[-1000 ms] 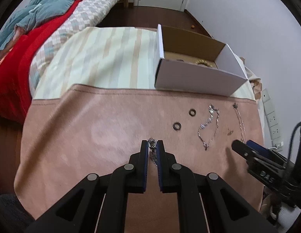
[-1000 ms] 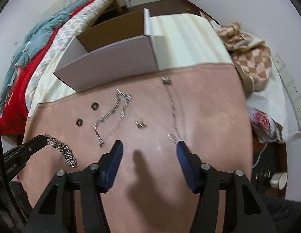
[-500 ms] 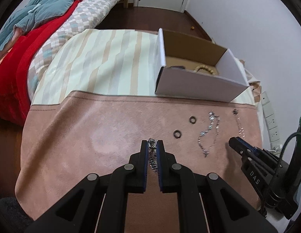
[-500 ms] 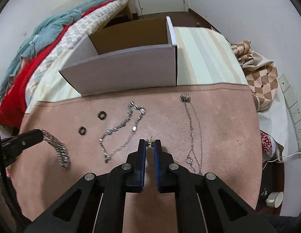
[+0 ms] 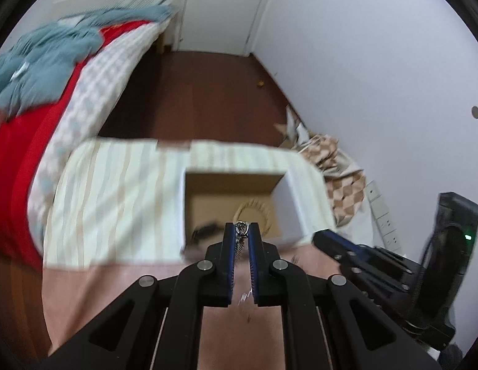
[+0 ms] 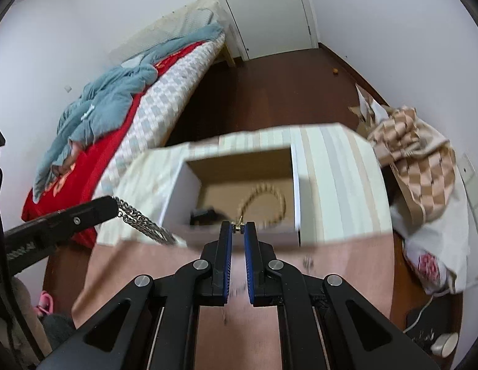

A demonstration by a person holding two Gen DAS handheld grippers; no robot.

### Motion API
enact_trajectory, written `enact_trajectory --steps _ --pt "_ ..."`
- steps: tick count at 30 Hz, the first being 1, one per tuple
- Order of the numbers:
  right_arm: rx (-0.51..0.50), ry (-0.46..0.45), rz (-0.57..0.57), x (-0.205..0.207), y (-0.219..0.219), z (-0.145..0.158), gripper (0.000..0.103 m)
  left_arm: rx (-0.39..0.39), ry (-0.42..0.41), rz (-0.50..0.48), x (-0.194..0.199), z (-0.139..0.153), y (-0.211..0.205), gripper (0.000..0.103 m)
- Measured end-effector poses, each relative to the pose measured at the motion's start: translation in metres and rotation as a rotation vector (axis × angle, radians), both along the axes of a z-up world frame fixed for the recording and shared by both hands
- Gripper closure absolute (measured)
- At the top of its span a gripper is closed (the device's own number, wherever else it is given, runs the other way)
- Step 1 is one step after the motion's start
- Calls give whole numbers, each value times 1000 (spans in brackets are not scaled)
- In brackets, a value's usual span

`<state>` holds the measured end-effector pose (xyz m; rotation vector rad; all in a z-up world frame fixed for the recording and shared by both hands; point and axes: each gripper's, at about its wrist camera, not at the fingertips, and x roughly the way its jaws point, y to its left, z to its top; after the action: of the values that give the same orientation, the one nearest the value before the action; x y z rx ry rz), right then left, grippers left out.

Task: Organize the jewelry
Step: 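Lower the chain bracelet into the white box and open the left gripper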

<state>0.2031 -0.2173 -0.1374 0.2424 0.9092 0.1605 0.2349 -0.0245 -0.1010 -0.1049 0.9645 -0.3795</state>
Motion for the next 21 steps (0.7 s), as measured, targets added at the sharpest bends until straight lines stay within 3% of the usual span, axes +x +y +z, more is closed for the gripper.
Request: enact_trajectory --steps 4,8,13,18,21 --pt "8 56 16 51 -11 -2 95 21 -12 -33 36 6 -14 98" --pt "-24 132 37 93 -17 -21 95 59 33 -45 73 -13 -24 98" --pt "-78 211 67 123 -17 -48 95 139 67 -39 103 -42 -31 94" --pt "-79 278 55 138 -22 -63 94 214 107 33 120 -55 -22 89" --pt "-55 278 46 137 -25 -61 72 248 83 64 119 -55 -15 76"
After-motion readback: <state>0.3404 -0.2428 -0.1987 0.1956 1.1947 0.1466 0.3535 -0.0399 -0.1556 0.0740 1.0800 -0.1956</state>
